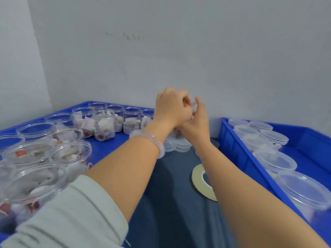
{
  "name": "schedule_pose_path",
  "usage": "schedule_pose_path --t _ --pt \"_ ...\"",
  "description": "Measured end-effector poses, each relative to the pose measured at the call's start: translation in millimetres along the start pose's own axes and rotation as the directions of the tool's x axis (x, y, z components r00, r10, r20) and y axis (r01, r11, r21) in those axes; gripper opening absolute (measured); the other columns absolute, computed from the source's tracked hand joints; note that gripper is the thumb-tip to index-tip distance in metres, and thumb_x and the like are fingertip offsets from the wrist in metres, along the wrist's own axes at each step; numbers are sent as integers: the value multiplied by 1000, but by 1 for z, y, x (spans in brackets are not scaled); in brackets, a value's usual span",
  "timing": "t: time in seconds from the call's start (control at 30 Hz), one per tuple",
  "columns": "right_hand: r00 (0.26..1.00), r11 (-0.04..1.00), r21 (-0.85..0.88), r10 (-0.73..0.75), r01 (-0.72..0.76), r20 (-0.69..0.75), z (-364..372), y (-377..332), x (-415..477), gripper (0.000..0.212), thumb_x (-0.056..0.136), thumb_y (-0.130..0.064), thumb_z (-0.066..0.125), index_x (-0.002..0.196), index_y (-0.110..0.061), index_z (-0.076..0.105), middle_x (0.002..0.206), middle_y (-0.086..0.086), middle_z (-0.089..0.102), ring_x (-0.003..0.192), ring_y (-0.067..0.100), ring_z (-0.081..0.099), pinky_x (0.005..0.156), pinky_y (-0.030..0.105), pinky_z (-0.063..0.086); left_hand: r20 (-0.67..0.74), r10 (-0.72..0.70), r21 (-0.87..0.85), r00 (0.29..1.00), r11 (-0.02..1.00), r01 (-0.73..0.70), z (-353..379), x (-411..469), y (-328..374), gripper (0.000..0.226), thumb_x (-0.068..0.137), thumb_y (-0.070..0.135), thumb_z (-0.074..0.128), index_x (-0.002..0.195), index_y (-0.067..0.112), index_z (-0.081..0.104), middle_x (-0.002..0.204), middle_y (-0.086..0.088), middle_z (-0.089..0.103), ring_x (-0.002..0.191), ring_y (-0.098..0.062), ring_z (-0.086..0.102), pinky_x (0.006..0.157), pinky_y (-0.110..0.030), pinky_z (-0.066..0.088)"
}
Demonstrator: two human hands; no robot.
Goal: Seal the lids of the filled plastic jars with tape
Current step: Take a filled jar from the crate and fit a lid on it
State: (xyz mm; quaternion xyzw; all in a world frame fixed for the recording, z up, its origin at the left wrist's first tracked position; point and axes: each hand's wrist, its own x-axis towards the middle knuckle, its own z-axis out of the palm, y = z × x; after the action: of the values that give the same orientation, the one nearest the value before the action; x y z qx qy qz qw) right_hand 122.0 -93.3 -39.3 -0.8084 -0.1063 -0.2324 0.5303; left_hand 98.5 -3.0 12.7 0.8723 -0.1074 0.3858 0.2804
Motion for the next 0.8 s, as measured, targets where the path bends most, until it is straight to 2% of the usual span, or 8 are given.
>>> schedule_pose_path --t 0.07,0.13,0.2,0.33,0.43,0.5,0.63,0.8 --pt "997 999 -46 31 -28 65 -9 18 -19 98 65 -33 78 147 -24 24 132 7 48 116 22 52 97 39 45 -133 -281 -257 950 936 241 27 -27 -7 25 87 22 59 108 10 64 119 -7 59 118 -24 47 101 -30 32" --pt "980 998 -30 67 -63 188 -11 46 -45 97 66 -23 82 146 -23 27 125 3 48 110 19 53 98 37 45 -31 -638 -555 769 651 518 55 -61 -8 46 92 33 55 128 3 52 134 -12 50 127 -26 43 105 -34 32" --pt "950 994 33 90 -105 298 -9 66 -67 81 75 -13 76 143 -26 33 114 -2 51 97 11 55 90 29 49 78 -755 -602 651 485 634 79 -88 -14 50 95 35 49 138 11 43 142 -7 46 128 -24 44 100 -32 36" --pt "915 861 312 360 -401 182 -16 92 -55 35 91 -1 42 118 -14 61 93 1 66 82 14 62 69 25 51 65 -699 -640 712 518 567 98 -100 -33 35 95 30 47 129 21 51 122 5 57 108 -13 54 74 -14 37" --pt "925 911 -201 377 -361 47 -29 120 -30 35 94 -20 44 127 -18 56 123 7 59 105 19 52 81 28 44 82 -639 -716 764 495 492 99 -102 -39 28 99 31 43 117 18 59 111 2 65 101 -12 59 78 -14 42" --pt "911 804 -501 407 -320 71 -34 136 -13 49 95 -36 46 140 -18 41 142 13 40 128 29 37 97 40 39 66 -617 -742 784 495 452 103 -102 -39 31 102 30 35 110 17 62 100 1 68 98 -16 63 86 -27 48" --pt "904 733 -621 417 -277 89 -28 158 16 69 85 -61 53 136 -15 44 152 15 23 140 33 19 109 47 32 30 -584 -754 811 519 402 112 -103 -46 43 96 48 26 107 26 61 98 5 68 97 -14 65 87 -29 48" --pt "913 683 -674 407 -282 30 -14 178 19 71 70 -69 63 110 -11 54 119 10 51 110 25 49 91 39 44 -15 -539 -763 842 551 339 124 -113 -55 62 78 65 25 111 25 59 101 12 67 100 -5 63 89 -28 47"
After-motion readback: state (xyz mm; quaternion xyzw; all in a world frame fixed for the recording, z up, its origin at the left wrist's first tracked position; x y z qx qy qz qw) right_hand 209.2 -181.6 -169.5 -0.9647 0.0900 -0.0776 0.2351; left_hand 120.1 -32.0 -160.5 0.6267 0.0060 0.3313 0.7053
